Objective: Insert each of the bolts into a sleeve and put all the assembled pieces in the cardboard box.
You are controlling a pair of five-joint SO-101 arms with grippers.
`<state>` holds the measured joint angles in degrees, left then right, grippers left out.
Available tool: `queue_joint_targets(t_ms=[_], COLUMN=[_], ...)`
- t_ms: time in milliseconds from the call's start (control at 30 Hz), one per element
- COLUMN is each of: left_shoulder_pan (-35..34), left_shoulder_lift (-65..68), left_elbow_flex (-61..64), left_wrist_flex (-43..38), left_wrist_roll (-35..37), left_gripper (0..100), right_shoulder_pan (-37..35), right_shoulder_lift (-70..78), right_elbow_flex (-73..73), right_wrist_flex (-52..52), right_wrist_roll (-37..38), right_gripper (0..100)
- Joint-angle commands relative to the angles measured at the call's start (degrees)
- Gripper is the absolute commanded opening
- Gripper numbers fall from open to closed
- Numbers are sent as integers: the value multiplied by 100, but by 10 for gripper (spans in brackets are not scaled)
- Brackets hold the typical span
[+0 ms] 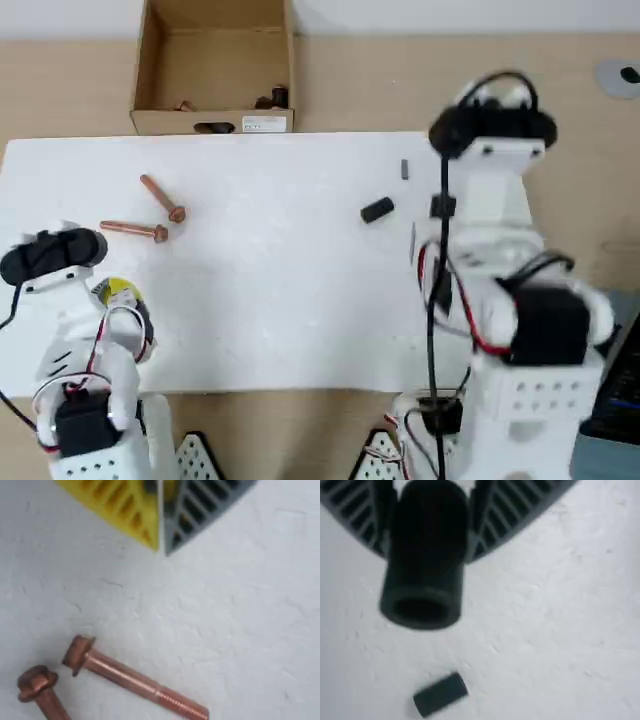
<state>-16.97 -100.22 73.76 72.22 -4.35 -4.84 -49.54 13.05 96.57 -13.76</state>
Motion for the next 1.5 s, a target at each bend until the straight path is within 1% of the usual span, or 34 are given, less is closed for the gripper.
queue_joint_targets(t_ms=[0,133,333,533,700,867,1067,1167,1300,1467], left_shoulder_pan=[-53,-53,-18,-44,-18,-18,-44,-44,-9,0], left_shoulder_lift=[690,1789,3486,5007,6062,7064,8092,8426,8927,9745], left_elbow_flex=[-1073,-2163,-3455,-4167,-4774,-5389,-6048,-6409,-6804,-7103], left_wrist_flex=[255,422,853,1204,1486,1899,2119,2092,2075,2066], left_wrist_roll=[-193,-246,-308,-1125,-2356,-3807,-5873,-6716,-7648,-8466], left_gripper=[3,4,6,6,6,6,6,6,7,7], right_shoulder_pan=[101,101,92,75,84,101,110,110,110,101], right_shoulder_lift=[-787,-1525,-2264,-2536,-2554,-2554,-2554,-2554,-2554,-2554], right_elbow_flex=[892,1789,2633,3108,3336,3538,3855,3864,3873,3890], right_wrist_flex=[-413,-730,-765,-923,-1081,-1116,-1275,-1275,-1284,-1284], right_wrist_roll=[53,53,62,62,62,18,9,9,9,9], right_gripper=[9,9,9,9,9,9,9,9,9,9])
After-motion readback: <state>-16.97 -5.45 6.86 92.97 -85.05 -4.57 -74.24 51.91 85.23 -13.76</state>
